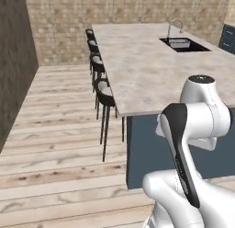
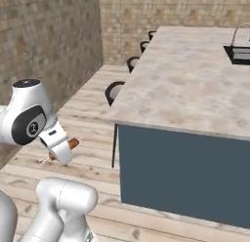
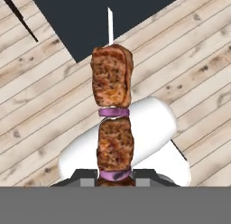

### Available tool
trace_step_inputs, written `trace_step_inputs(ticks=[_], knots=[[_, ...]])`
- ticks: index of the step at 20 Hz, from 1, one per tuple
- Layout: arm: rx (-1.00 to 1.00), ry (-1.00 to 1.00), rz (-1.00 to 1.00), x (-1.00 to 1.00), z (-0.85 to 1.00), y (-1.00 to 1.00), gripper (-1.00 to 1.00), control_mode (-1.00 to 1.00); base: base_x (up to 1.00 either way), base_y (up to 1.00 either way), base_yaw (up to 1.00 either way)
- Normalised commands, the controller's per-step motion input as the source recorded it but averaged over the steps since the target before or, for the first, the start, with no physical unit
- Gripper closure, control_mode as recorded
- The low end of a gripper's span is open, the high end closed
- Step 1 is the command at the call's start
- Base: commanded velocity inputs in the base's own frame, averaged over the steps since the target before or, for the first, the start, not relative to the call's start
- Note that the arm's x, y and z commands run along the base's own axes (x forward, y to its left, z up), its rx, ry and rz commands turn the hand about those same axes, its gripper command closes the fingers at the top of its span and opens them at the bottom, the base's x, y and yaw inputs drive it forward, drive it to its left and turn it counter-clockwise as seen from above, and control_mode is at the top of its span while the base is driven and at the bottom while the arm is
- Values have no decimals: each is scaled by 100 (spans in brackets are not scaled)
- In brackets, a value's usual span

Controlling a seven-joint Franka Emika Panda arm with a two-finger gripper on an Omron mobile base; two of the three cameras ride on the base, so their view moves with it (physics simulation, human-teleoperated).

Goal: Store the kebab skewer in the freezer for long-term storage. Close the freezer door after placing the cooked food.

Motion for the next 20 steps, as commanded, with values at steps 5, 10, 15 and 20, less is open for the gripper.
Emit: trace_step_inputs(ticks=[5, 10, 15, 20], knots=[[0, 0, 0, 0, 0, 0, 100, 100, 46, -12, -75], [0, 0, 0, 0, 0, 0, 100, 100, 77, 13, -69], [0, 0, 0, 0, 0, 0, 100, 100, 68, 13, -74], [0, 0, 0, 0, 0, 0, 100, 100, 36, -1, -83]])
